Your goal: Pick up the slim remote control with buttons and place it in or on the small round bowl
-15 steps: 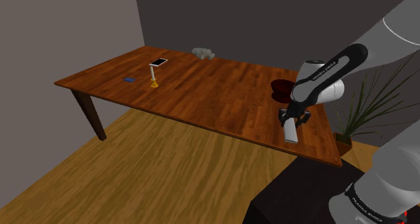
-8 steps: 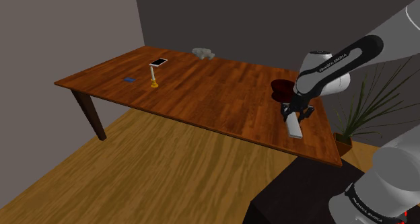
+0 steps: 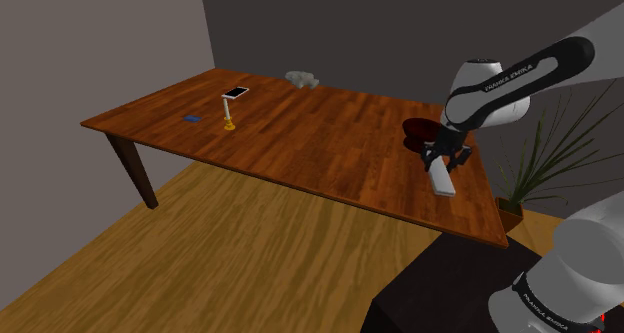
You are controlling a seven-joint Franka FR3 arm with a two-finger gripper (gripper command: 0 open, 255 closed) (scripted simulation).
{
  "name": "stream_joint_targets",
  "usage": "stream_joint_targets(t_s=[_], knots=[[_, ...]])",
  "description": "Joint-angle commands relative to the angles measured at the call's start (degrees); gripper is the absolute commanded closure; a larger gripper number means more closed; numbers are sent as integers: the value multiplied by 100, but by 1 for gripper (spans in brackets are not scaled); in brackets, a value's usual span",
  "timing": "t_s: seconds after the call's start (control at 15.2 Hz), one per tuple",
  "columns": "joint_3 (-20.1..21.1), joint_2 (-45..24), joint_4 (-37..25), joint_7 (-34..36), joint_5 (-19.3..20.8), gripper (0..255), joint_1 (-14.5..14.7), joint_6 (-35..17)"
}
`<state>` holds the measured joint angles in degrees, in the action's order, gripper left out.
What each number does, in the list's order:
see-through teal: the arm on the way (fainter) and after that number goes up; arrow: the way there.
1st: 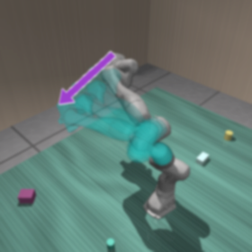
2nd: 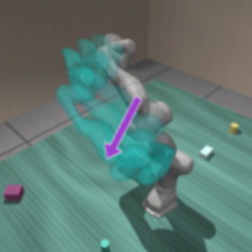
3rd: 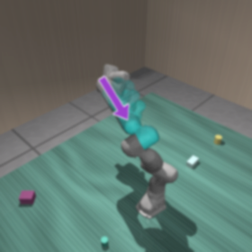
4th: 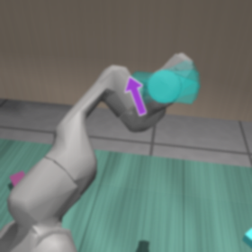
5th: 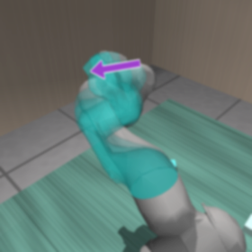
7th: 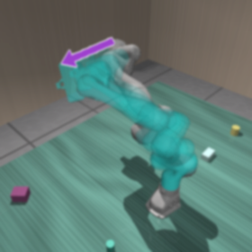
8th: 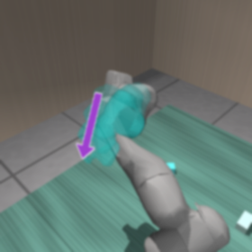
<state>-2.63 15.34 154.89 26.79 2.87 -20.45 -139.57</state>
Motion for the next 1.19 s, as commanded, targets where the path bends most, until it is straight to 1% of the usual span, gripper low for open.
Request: stream_joint_targets(t_s=[0.0, 0.73, 1.12], knots=[[8, 156, -41, 4, -4, 255, 5, 198], [24, 769, -429, -14, -22, 255, 9, 1200], [-295, -475, -1652, -495, -10, 255, -151, 1166]])
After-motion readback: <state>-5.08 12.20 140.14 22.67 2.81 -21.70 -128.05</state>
